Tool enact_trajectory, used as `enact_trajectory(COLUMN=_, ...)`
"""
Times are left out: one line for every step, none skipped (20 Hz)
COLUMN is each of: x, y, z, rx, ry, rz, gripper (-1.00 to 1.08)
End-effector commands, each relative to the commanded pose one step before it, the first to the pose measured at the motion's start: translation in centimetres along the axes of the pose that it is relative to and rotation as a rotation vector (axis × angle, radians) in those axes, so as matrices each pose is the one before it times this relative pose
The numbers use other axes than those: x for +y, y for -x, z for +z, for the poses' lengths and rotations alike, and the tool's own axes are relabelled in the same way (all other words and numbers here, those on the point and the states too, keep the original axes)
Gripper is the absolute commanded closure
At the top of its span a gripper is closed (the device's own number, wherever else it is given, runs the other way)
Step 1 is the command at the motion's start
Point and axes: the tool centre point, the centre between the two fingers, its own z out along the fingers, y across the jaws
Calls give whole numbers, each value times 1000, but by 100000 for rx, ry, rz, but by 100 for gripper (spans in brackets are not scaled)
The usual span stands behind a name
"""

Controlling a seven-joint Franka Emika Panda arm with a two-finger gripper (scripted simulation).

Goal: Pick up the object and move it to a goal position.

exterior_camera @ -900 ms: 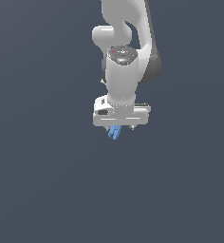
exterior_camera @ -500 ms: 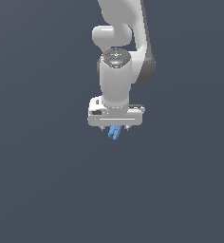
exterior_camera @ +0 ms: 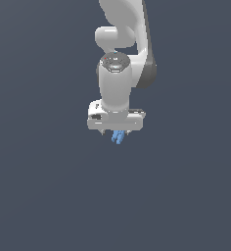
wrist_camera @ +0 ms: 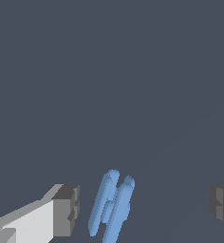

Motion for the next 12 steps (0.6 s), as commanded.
enact_trajectory(x=-77, y=256, z=341, rx=-93, ry=-25, rz=860, gripper=-92)
enact_trajectory(x=-55, y=163, z=210, rx=-20, ry=-29, rz=589, gripper=-92)
enact_trajectory(x=-67, y=193, z=245, rx=-22, ry=-34, rz=686, gripper=-92)
enact_trajectory(x=-72, y=223, z=278, rx=-27, ry=-35, rz=783, gripper=-92)
enact_trajectory(x=-71, y=257, z=314, rx=-35, ry=-34, rz=894, gripper=-92)
enact_trajectory(x=-71, y=290, z=346, rx=-41, ry=-33, rz=994, gripper=-92)
enact_trajectory(x=-76, y=324, z=377, rx=-44, ry=-36, rz=1095, gripper=-92)
enact_trajectory(x=-77, y=361, z=409, rx=-47, ry=-38, rz=1202, gripper=-92)
enact_trajectory(x=-76, y=400, z=440, rx=-52, ry=-37, rz=1307, gripper=-92)
enact_trajectory(x=-71, y=440, z=470, rx=-56, ry=-35, rz=1419, gripper=-92)
enact_trajectory(x=-65, y=482, z=498, rx=-60, ry=-32, rz=1529, gripper=-92)
enact_trajectory(x=-55, y=526, z=526, rx=-64, ry=-28, rz=1641, gripper=-92)
